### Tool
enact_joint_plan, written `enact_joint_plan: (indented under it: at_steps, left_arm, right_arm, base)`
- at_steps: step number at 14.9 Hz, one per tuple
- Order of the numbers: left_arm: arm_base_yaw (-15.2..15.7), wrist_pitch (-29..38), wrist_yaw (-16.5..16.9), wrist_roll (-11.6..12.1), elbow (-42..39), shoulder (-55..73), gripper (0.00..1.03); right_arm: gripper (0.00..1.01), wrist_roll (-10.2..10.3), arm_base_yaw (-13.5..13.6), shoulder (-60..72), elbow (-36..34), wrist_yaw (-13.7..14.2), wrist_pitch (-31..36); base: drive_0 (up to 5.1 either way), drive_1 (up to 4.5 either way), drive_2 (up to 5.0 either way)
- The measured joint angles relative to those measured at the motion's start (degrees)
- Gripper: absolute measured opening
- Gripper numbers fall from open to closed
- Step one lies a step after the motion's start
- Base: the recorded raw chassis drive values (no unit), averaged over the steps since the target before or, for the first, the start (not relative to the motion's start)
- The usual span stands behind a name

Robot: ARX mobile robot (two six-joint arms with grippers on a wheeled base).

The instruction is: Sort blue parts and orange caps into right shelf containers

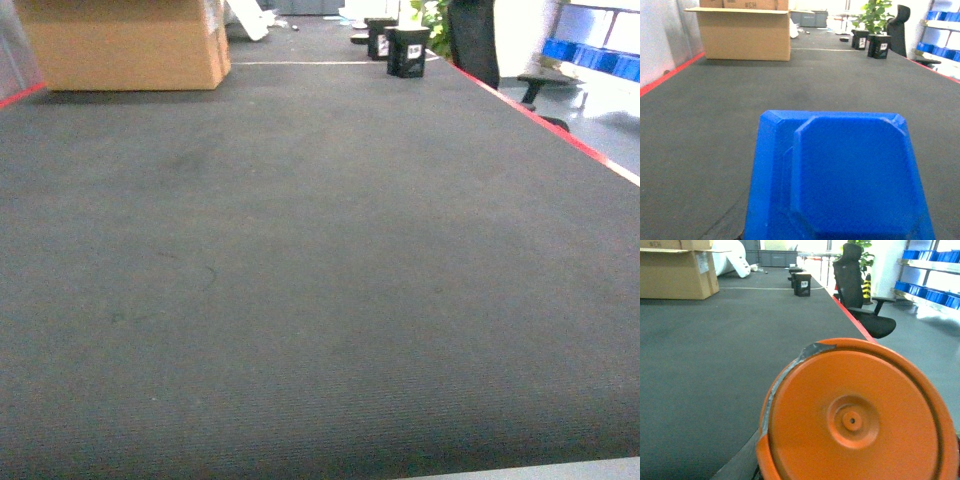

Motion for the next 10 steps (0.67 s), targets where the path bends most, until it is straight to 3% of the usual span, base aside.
enact_joint_plan:
  at_steps: [10]
  left_arm:
    - [-0.04, -0.02, 0.04, 0.00, 0.00, 0.00, 0.43]
  right_arm:
    - [0.45, 0.00, 0.00, 0.00, 0.00, 0.00, 0.00]
  base:
    - [-1.6, -1.57, -1.6]
